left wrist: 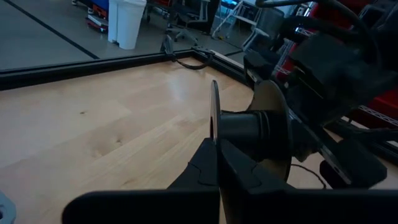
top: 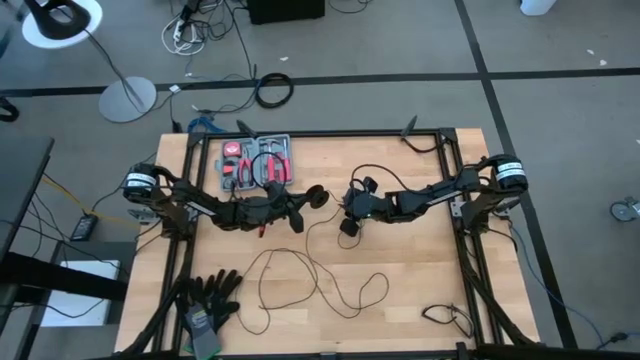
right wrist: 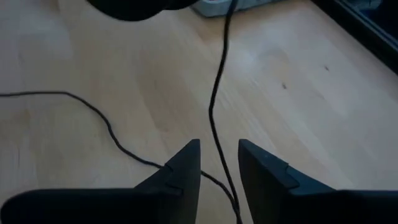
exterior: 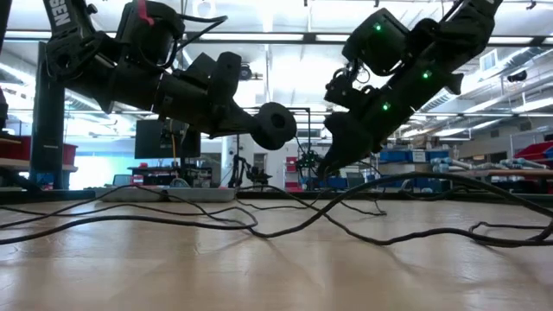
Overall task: Coil cords
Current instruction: Coil the black wire onto the spool
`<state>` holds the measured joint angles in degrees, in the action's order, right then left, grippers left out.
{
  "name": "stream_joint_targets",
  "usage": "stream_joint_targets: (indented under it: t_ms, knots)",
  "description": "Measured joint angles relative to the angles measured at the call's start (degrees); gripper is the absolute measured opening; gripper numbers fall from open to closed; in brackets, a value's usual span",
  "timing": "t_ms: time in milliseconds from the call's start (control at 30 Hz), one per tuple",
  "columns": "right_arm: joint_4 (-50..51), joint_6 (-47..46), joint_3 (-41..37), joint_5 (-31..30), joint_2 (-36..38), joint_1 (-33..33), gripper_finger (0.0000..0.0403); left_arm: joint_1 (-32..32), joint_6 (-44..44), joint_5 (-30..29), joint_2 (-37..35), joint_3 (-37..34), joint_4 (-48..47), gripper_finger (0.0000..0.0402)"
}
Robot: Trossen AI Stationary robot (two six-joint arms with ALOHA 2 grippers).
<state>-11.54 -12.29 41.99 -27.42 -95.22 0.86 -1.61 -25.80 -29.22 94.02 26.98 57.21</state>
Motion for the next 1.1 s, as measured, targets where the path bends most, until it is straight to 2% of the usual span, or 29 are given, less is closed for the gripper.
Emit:
stream_joint_targets:
  t_ms: [533, 600, 733, 1100]
  knots:
    - [2.4, 0.9, 0.0, 3.4, -0.4, -2.7, 0.009, 0.0, 0.5, 0.4, 0.0, 0.0, 3.4, 0.0]
    - [2.2, 0.9, 0.0, 3.5, -0.4, -2.8, 0.0076, 0.0, 0.3, 0.4, 0.0, 0.0, 3.4, 0.0]
    - [0.1, 2.4, 0.0, 5.3, -0.4, -2.6, 0.0012, 0.0, 0.3, 0.4, 0.0, 0.0, 3.6, 0.0]
    - [-9.0, 3.3, 0.0, 8.3, -0.4, 0.5, 0.0001, 0.0, 0.2, 0.4, 0.0, 0.0, 6.8, 0.0]
